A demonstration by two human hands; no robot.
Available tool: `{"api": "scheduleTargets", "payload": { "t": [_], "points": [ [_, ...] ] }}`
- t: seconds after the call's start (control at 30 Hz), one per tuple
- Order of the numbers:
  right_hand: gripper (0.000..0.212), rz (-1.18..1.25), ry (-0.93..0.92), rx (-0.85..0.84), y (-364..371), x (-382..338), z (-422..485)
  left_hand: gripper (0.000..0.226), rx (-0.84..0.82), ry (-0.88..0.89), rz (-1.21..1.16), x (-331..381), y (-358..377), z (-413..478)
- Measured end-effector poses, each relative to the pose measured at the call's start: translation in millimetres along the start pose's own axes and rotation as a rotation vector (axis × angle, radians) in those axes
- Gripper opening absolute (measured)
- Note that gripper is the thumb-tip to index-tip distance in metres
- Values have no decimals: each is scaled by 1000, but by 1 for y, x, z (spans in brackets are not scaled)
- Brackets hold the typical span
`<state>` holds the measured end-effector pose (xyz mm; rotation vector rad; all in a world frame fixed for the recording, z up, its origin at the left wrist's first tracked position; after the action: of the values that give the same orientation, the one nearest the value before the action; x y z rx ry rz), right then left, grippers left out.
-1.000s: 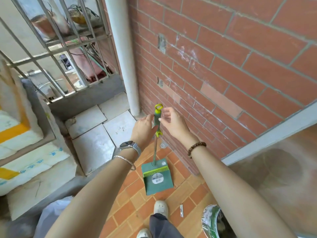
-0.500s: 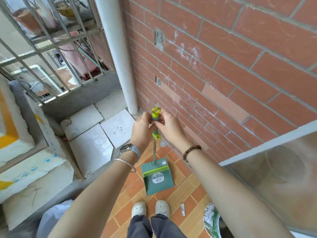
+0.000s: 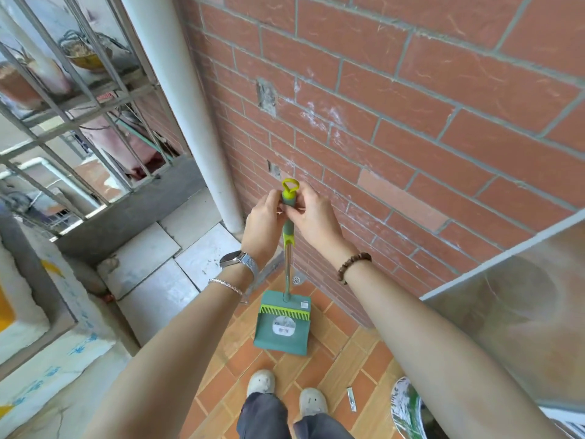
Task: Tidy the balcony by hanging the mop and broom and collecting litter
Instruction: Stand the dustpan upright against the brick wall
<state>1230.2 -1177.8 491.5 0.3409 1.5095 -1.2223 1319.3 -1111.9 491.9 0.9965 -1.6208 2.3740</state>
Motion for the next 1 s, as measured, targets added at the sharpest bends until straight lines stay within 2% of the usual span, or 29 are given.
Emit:
{"api": "scheduleTargets", "payload": {
  "t": [0.2, 0.73, 1.0],
  "points": [
    [26, -37, 52, 111, -3, 8, 26, 18, -42, 83, -3, -6, 13, 38],
    [37, -86, 272, 354, -5, 47, 75, 22, -259, 328, -28, -12, 67, 118],
    [21, -93, 318, 407, -9, 62, 83, 17, -317, 408, -51, -10, 88, 131]
  ]
}}
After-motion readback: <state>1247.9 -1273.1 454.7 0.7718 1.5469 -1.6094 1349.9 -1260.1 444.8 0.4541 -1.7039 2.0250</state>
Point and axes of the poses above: each hand's wrist, its own z-axis towards the middle knuckle, its own y-axis out of the palm, x = y × z, the point moved 10 cm from there along z, towards the middle knuckle, and after that the axes turned 8 degrees about z, right-handed, at the moved point
